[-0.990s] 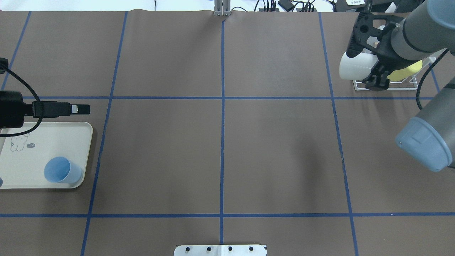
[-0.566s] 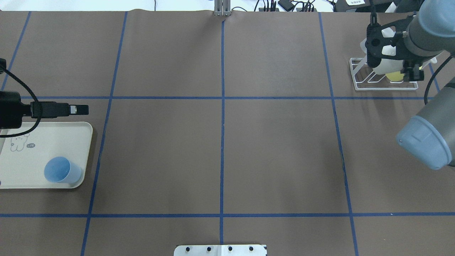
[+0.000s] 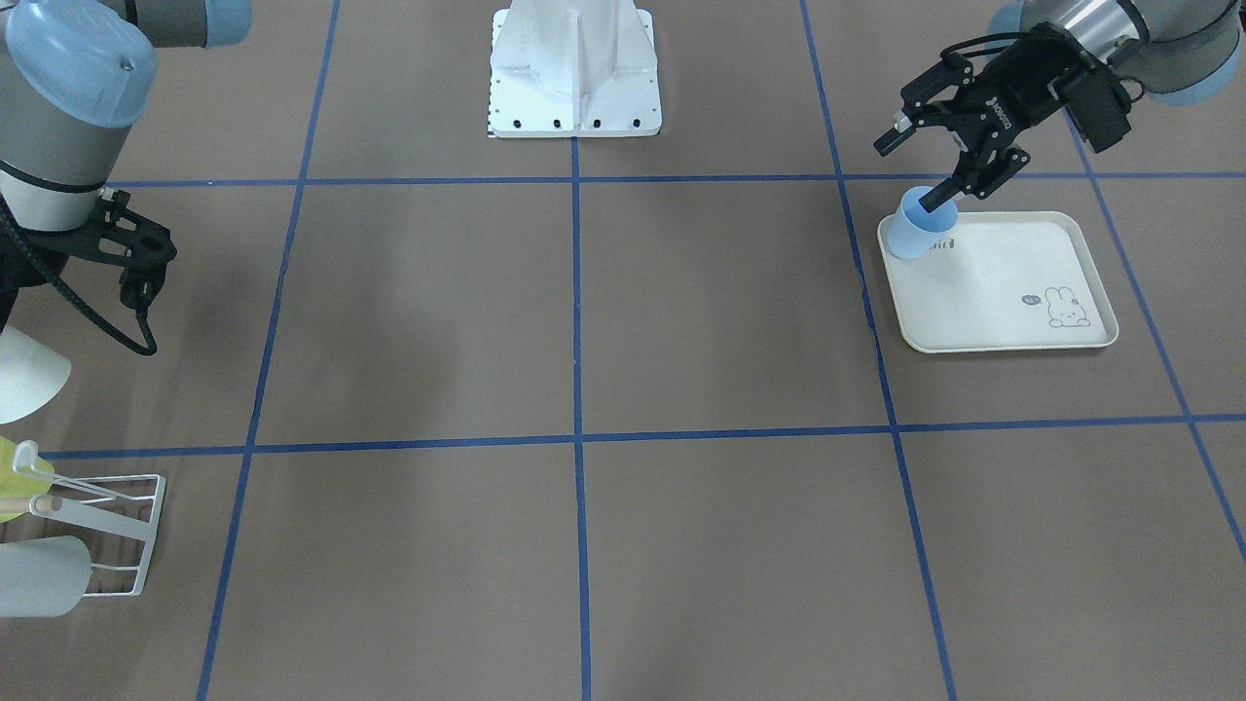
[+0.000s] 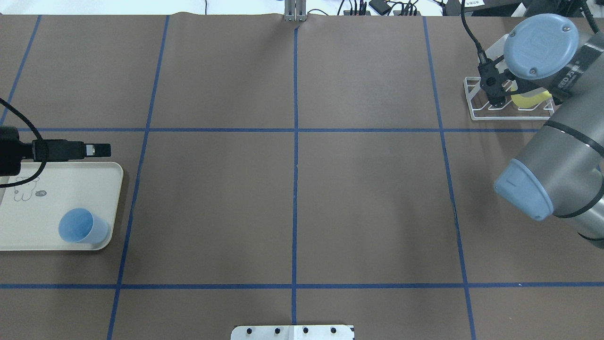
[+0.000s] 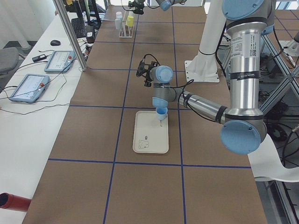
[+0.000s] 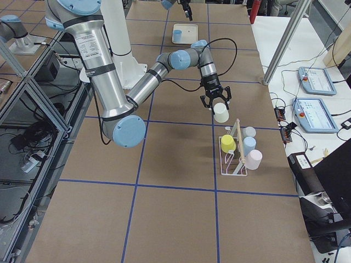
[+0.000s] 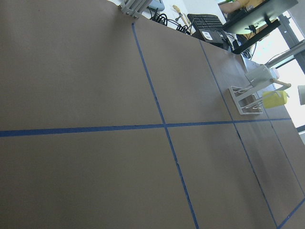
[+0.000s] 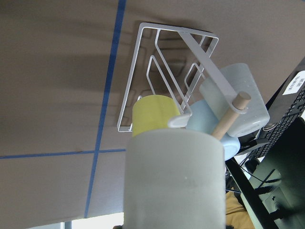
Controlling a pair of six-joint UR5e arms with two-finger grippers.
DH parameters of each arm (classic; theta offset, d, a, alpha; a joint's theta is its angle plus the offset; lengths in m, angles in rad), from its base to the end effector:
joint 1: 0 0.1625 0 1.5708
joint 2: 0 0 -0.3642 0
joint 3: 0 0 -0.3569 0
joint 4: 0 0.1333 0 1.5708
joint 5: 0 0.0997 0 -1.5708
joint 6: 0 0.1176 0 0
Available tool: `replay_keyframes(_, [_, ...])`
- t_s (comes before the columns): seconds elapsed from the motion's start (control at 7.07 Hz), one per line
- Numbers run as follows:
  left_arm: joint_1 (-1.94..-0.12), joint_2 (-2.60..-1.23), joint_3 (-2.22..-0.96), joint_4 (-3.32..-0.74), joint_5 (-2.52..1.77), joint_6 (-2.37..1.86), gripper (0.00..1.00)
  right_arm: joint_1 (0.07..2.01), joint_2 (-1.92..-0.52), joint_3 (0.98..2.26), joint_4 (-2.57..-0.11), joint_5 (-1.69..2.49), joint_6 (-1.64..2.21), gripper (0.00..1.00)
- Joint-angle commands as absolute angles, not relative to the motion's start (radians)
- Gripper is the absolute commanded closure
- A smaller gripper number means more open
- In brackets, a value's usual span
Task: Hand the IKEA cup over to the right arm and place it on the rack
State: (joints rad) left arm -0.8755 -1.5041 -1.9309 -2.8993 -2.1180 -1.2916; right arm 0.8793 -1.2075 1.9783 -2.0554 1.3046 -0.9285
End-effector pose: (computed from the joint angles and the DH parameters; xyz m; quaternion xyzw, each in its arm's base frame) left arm 0.2089 -0.3630 0.3180 0.2250 0.6864 -0.0076 0.6915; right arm -0.2007 -0.5000 0.3350 0.1248 0.1471 -0.6975 0.6901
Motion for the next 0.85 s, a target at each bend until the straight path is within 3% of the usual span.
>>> replay_keyframes(0.0, [-0.873,-1.503,-1.931,-2.899,-2.117,-1.292,0.00,0.871,-1.218,1.901,-1.978,1.296,-0.937,1.00])
replay_keyframes(0.71, [-0.870,-1.503,-1.933,-2.899,-2.112,-1.292,0.00,0.876,-1.215,1.830,-1.892,1.262,-0.986,0.98])
